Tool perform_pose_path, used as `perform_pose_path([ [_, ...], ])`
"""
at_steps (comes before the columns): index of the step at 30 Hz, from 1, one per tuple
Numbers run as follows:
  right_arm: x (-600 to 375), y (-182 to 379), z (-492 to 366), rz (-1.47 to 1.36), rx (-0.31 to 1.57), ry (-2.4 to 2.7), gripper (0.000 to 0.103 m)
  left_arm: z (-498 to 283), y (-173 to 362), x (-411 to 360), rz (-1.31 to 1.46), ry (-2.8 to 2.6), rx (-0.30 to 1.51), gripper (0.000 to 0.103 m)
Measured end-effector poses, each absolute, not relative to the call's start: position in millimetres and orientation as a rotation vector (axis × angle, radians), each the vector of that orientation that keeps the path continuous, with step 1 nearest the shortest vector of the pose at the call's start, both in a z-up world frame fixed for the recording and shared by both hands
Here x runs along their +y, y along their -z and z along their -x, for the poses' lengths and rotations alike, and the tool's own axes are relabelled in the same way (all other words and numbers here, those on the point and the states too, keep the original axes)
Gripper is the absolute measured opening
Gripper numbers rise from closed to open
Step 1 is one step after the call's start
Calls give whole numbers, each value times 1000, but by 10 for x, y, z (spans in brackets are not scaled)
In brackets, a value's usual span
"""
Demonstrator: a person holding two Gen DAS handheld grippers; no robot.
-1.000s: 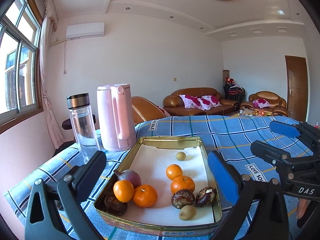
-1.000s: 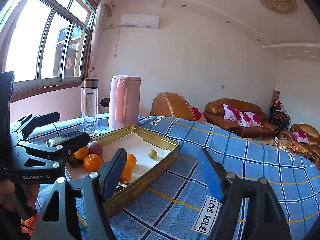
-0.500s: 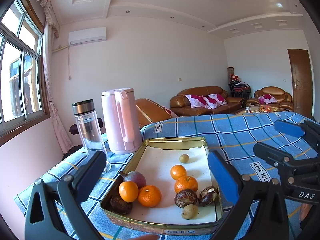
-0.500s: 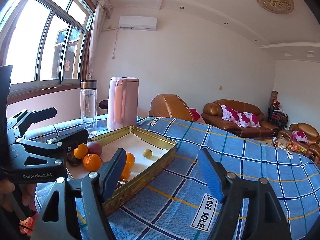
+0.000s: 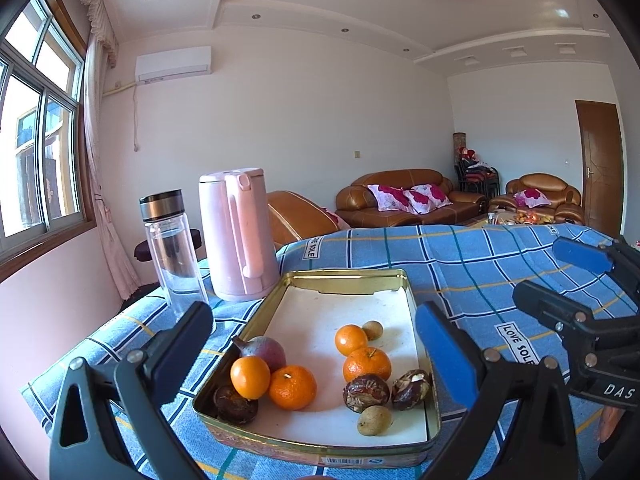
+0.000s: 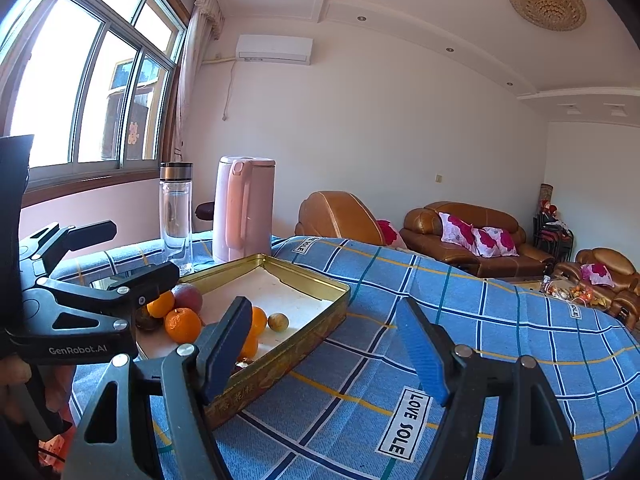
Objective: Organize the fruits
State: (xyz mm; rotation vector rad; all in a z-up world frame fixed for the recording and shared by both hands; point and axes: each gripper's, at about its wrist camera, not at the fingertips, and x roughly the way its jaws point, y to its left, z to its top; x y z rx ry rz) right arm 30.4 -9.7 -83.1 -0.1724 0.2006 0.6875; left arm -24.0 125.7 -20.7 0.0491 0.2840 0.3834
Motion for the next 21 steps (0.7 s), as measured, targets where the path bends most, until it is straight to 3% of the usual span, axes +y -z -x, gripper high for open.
perform_pose_path([
  [21, -165, 852, -290, 175, 200, -680, 76, 216, 186, 1165, -69, -354, 287, 103],
])
